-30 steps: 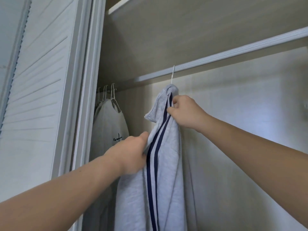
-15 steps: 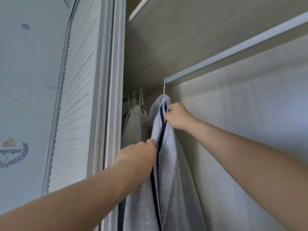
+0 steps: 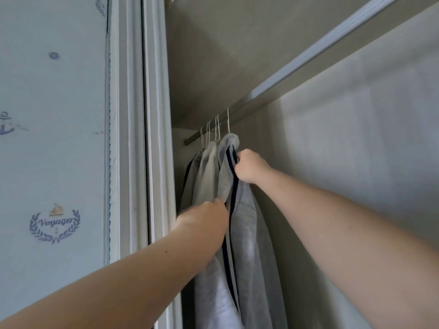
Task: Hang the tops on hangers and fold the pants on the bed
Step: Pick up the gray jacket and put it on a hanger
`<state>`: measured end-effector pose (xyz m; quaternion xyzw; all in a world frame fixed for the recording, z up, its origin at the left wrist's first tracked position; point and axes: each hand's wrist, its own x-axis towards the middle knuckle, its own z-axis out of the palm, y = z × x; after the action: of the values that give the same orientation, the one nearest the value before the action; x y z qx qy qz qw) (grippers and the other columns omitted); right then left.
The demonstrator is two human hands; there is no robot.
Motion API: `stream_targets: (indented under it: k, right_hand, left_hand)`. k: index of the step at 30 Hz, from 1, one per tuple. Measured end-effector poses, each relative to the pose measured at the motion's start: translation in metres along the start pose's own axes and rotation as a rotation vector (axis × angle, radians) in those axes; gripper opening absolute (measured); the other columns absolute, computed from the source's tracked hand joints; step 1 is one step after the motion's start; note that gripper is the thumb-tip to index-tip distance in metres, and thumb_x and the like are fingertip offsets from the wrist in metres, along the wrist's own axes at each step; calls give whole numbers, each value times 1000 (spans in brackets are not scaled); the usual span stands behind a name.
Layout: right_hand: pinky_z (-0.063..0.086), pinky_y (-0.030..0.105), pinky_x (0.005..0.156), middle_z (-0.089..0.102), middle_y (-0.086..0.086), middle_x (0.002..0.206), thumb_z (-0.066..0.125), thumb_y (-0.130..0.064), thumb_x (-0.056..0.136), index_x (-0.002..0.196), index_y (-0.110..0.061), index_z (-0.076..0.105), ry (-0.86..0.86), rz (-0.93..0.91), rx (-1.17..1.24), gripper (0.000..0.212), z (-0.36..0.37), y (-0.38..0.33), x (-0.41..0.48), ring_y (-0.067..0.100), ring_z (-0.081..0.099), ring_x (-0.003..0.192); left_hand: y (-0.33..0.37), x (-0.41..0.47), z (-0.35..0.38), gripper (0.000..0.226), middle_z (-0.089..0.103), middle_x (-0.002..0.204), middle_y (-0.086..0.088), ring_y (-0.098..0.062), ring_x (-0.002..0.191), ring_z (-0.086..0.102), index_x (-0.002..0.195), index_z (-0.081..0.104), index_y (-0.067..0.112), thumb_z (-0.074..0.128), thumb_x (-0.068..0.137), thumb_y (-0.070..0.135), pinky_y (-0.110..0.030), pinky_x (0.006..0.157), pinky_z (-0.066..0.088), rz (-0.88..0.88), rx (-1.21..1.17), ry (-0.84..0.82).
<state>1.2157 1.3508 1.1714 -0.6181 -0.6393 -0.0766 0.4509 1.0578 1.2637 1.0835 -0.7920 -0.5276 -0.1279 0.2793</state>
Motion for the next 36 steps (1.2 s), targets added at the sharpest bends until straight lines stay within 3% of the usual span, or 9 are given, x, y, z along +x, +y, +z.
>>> stream_targets:
  k: [4, 7, 11, 14, 16, 21, 26, 31, 36]
  right_hand:
    - [53, 38, 84, 65, 15, 114, 48, -14, 100, 117, -7, 61, -24, -28, -57, 23, 5, 8, -5, 34, 62, 100]
    - [53, 40, 93, 62, 15, 124, 54, -21, 100, 129, -8, 55, -129, -53, -78, 32, -1, 10, -9, 32, 61, 109]
    - [42, 33, 99, 47, 12, 150, 55, -33, 101, 153, -18, 34, -13, -139, 4, 58, -14, 7, -25, 30, 51, 130]
    - [35, 44, 108, 38, 10, 156, 45, -44, 102, 156, -23, 23, 149, -249, 5, 62, -15, -5, -49, 32, 37, 141]
    - [31, 49, 110, 34, 8, 158, 39, -52, 102, 157, -25, 19, 222, -326, -59, 65, -12, -17, -71, 30, 31, 144]
    - [10, 48, 121, 16, -4, 166, 21, -61, 98, 159, -28, 14, 291, -507, -93, 69, 1, -69, -124, 16, 6, 153]
    - [-3, 51, 121, 1, -3, 168, 16, -62, 98, 158, -30, 10, 270, -645, -92, 69, 26, -154, -172, 16, -7, 154]
    - [1, 57, 120, 6, 0, 168, 12, -64, 97, 157, -28, 15, 242, -805, -17, 70, 53, -262, -242, 24, -2, 155]
    - [-4, 53, 121, 3, -3, 168, 13, -64, 99, 159, -28, 13, 114, -963, 138, 70, 77, -378, -341, 21, -5, 155]
  left_hand:
    - [4, -8, 4, 43, 64, 110, -10, -29, 95, 66, 135, 35, 9, 53, 96, 4, -37, 67, 42, 28, 132, 9]
    - [4, -18, 1, 44, 61, 98, -6, -29, 94, 60, 131, 36, 12, 58, 93, 11, -38, 74, 37, 105, 245, 146]
    - [-18, -43, -11, 32, 59, 119, -9, -31, 111, 49, 120, 46, 15, 54, 89, 18, -41, 89, 36, 185, 324, 402]
    - [-45, -67, -16, 36, 59, 134, -13, -37, 131, 46, 124, 58, 14, 53, 90, 24, -50, 107, 36, 232, 296, 577]
    - [-64, -87, -17, 42, 56, 141, -16, -40, 138, 43, 127, 61, 11, 55, 89, 29, -54, 111, 35, 232, 253, 650]
    - [-114, -150, -26, 58, 42, 156, -13, -38, 148, 30, 143, 51, 15, 46, 94, 45, -58, 116, 28, 86, 290, 584]
    - [-174, -227, -45, 67, 35, 161, -8, -35, 151, 25, 150, 45, 17, 43, 93, 52, -57, 118, 25, -57, 355, 519]
    - [-240, -332, -74, 70, 31, 163, -6, -33, 153, 18, 153, 39, 19, 36, 94, 56, -54, 119, 18, -201, 456, 398]
    - [-295, -468, -113, 71, 26, 165, -2, -30, 154, 14, 156, 33, 23, 35, 94, 58, -54, 119, 20, -401, 468, 311]
